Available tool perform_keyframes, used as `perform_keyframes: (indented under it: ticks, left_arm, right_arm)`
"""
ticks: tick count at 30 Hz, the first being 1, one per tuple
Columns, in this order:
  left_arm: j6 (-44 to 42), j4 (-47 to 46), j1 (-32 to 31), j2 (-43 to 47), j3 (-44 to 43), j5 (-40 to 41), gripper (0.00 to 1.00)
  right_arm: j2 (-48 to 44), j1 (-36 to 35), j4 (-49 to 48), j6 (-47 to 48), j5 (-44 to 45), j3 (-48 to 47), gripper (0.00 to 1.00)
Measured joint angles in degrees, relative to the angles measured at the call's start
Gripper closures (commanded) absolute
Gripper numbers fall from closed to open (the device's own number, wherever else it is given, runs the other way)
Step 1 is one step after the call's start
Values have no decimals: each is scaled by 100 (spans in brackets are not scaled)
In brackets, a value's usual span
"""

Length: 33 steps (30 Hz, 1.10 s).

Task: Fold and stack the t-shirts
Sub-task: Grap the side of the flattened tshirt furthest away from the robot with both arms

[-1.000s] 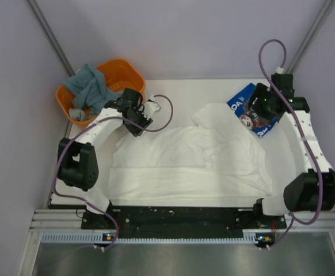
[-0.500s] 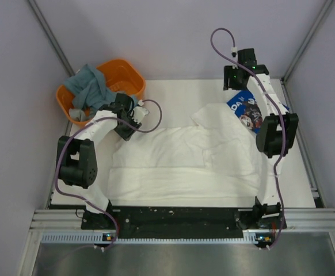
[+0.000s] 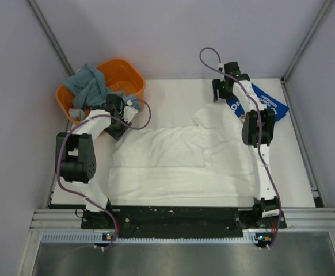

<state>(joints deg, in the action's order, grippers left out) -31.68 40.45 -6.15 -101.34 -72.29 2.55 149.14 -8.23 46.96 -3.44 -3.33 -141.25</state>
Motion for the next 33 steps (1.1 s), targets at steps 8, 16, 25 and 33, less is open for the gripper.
perform_keyframes:
  ticks: [8,16,25,33]
  left_arm:
    - [-39,-192,68,-170,0,-11,56]
    - [-199,-188,192,-192,-9,-527,53]
    - [-496,28,195,-459,-103,-1088,56]
    - [-623,-4,195,-691,-175,-938,100]
  right_arm:
    - [72,-354,101,190,96,4,58]
    - [72,-437,216,284,-286,26,100]
    - [-391,-439,282,186,-942,457,100]
    - [-1554,-442,179,83,-1338,1134,100]
